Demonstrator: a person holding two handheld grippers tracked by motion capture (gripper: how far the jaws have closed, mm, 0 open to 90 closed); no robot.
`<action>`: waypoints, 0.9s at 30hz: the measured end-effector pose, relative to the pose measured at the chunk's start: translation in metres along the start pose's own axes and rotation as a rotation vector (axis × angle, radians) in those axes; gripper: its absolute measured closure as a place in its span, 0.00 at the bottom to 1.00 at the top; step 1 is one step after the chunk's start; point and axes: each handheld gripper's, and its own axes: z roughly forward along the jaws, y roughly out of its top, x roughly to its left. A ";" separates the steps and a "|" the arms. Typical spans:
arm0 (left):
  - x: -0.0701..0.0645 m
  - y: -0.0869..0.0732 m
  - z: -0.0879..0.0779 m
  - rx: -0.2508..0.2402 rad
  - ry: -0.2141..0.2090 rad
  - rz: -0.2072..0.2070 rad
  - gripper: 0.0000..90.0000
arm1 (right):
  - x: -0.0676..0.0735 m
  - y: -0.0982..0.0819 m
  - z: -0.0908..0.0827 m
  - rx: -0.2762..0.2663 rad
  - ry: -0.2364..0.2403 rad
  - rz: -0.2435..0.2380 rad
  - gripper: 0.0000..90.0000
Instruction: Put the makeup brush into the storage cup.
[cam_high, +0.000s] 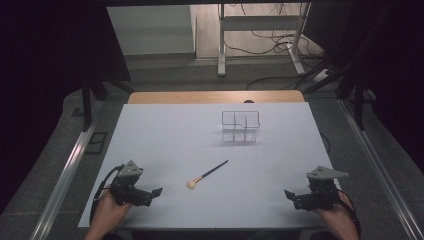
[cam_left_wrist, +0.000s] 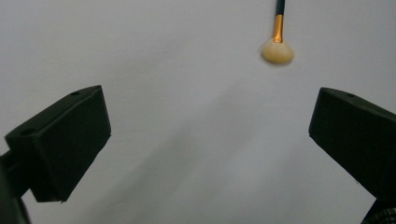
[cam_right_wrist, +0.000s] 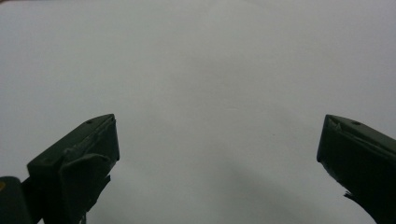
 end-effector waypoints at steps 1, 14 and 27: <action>-0.001 0.002 0.002 0.004 -0.004 0.005 0.00 | 0.000 0.000 0.000 0.000 0.001 0.000 0.00; -0.004 0.025 0.016 0.036 -0.021 0.029 0.00 | 0.001 0.000 0.001 0.009 0.014 0.000 0.00; -0.008 0.044 0.025 0.063 -0.042 0.055 0.00 | 0.000 0.000 0.001 0.011 0.012 -0.006 0.00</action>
